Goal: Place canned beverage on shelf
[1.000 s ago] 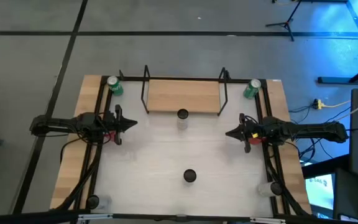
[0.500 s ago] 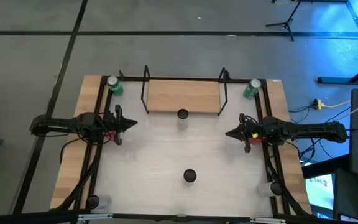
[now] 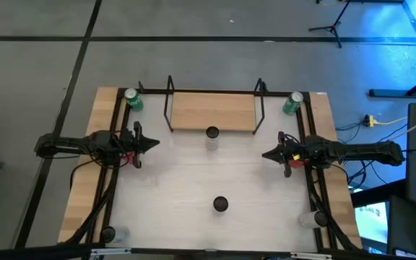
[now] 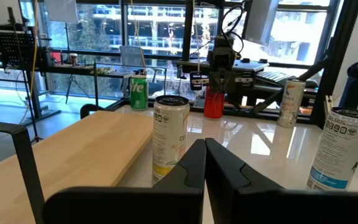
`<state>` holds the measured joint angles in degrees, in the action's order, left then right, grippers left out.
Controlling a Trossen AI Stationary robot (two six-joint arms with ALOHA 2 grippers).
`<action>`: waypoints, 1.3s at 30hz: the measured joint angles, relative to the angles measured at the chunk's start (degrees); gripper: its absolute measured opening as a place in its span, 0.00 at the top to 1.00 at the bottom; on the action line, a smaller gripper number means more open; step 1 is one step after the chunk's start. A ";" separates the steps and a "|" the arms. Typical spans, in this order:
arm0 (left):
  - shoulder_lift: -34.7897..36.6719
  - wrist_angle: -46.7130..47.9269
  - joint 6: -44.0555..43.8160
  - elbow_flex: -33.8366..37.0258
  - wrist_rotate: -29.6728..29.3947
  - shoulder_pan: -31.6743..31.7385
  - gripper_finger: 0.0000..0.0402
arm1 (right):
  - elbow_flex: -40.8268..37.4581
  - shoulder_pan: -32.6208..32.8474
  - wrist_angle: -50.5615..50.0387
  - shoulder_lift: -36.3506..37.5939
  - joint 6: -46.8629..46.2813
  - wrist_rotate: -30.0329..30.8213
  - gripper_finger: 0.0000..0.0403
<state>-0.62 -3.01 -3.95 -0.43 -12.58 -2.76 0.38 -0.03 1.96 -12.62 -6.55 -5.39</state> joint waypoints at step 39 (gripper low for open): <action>-10.90 -31.47 14.77 -0.04 -5.79 3.37 1.00 | 26.14 -0.05 11.20 -33.63 13.54 26.04 0.99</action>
<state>-11.52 -34.48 10.83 -0.47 -18.37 0.61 26.52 -0.08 13.15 -46.24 6.99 20.65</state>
